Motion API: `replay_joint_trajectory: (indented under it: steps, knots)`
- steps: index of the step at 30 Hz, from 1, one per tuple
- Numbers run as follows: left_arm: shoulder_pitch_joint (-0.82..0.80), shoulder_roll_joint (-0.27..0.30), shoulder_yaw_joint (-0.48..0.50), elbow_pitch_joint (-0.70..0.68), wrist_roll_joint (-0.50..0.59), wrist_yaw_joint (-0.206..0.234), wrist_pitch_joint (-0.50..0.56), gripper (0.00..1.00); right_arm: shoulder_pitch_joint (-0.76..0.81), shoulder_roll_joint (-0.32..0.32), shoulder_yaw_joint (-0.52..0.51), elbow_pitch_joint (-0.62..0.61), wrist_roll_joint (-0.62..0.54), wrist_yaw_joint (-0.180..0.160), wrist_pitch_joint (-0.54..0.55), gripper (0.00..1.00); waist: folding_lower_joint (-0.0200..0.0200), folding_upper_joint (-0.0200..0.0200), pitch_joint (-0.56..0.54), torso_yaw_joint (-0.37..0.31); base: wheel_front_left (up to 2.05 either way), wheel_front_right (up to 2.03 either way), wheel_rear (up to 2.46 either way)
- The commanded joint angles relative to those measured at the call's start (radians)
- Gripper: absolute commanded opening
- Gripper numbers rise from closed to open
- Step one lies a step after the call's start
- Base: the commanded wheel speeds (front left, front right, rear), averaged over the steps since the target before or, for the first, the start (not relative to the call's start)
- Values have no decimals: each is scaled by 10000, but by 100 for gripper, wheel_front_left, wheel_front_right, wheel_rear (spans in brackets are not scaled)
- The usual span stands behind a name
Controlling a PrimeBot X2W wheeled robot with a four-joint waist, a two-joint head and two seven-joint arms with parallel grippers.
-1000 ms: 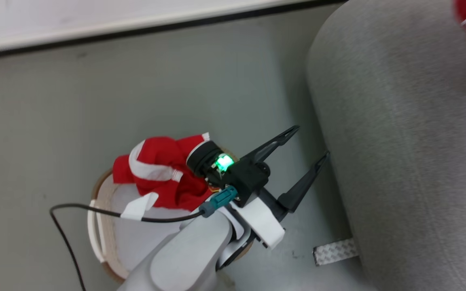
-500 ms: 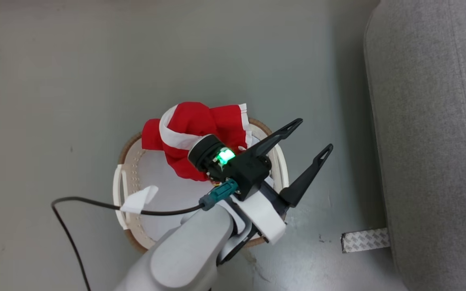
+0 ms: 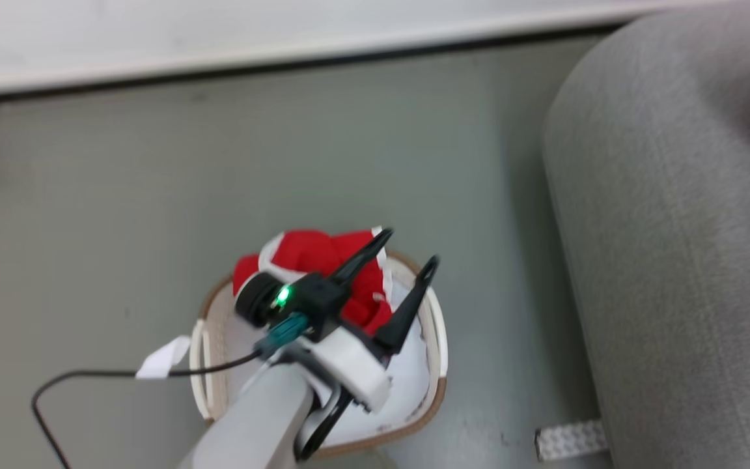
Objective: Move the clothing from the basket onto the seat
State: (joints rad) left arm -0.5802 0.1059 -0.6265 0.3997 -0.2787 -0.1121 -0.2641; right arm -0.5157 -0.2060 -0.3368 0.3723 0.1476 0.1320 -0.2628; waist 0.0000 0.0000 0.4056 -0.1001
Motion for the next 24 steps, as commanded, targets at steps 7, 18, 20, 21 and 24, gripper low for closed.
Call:
replay_joint_trajectory:
  steps: [7,18,20,21,24]
  knots:
    - [1555,-15,1230,-57,-396,420,-6,100,1831,556,651,-1460,-214,-25,-10,100,0,0,-1972,392,0,0,0]
    - [4238,-90,3152,-675,54,997,-6,100,4167,1087,2038,-2500,-122,-25,-11,100,0,0,-4039,1097,0,0,0]
    - [4595,-100,3423,-786,118,1005,-6,100,4468,1219,2200,-2547,-97,-25,-12,100,0,0,-4194,1177,0,0,0]
    - [4750,-103,3565,-855,186,997,-6,100,4591,1269,2257,-2567,-183,-25,-12,100,0,0,-4254,1197,0,0,0]
    - [5200,-67,3998,-1069,417,1023,-5,100,4928,1379,2565,-2412,-306,-25,-13,100,0,0,-4462,1149,0,0,0]
